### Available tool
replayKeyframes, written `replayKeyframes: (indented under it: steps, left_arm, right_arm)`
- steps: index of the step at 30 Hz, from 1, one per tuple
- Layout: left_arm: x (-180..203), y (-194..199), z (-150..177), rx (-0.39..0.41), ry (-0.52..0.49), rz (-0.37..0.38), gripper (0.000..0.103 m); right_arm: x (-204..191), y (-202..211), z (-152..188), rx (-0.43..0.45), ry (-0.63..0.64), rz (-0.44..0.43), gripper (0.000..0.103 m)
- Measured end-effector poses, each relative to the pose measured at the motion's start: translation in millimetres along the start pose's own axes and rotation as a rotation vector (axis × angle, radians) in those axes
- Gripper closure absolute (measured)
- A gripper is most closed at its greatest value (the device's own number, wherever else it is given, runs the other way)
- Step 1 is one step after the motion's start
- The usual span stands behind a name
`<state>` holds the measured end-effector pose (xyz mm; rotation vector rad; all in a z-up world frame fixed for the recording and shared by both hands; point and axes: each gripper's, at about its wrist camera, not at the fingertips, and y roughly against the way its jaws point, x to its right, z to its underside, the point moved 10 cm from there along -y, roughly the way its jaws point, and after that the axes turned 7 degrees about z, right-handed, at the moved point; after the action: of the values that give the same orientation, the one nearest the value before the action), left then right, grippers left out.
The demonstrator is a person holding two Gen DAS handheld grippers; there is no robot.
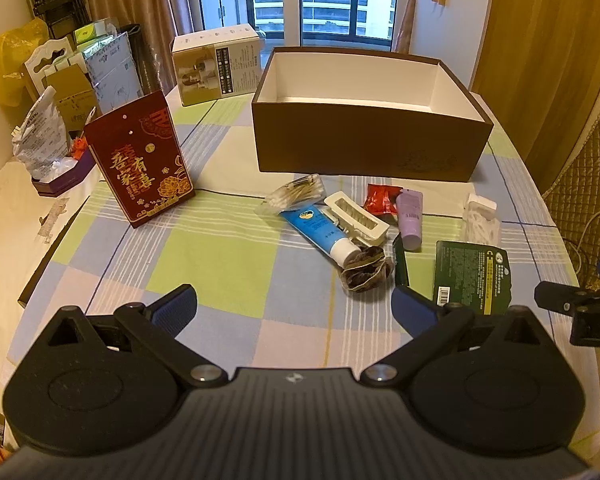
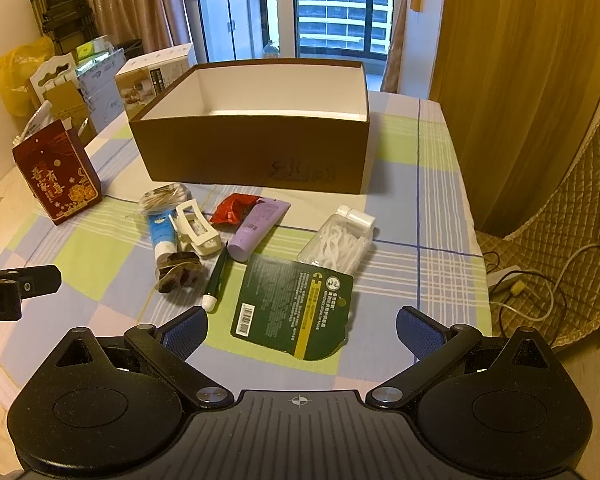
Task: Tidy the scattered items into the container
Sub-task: 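Move both tools toward the scattered items in front of the box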
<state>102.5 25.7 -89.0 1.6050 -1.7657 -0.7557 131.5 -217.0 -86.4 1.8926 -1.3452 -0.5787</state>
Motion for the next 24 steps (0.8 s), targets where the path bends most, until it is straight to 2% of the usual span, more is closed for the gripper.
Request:
replayKeyframes:
  steps: [24]
  left_arm:
    - [-1,-38,-18,-0.051,-0.01,0.025,0.001]
  right_arm:
    - [7,-27,-17,-0.021,-0.021,-0.019,0.0]
